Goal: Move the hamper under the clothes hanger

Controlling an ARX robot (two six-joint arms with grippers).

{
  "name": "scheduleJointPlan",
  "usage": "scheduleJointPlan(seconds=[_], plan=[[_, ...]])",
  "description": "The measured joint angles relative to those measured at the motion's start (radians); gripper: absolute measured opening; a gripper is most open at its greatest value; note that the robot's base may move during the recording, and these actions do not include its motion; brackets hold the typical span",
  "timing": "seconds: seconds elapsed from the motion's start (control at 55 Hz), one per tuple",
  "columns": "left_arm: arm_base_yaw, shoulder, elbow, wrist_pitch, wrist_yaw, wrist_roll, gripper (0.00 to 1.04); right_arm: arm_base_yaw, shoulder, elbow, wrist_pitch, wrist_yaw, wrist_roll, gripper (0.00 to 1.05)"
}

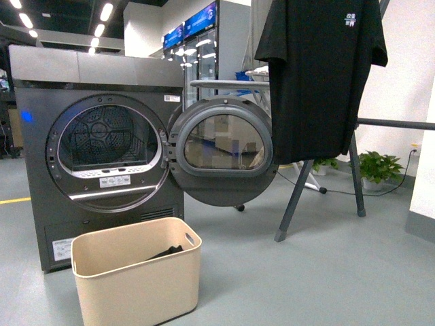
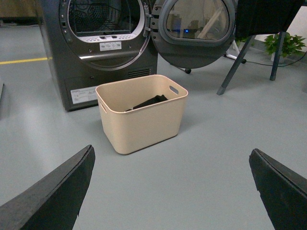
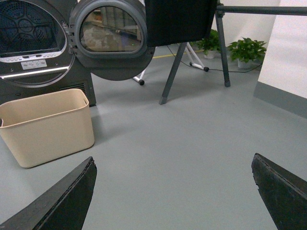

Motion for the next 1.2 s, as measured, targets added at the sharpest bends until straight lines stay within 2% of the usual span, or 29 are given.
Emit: scheduleJointPlan(seconds=[1.2], plan=[[0.0,-0.001,0.0,0.0,0.0,0.0,0.98,0.0,0.0,0.0,0.0,0.002,0.0,0.97]])
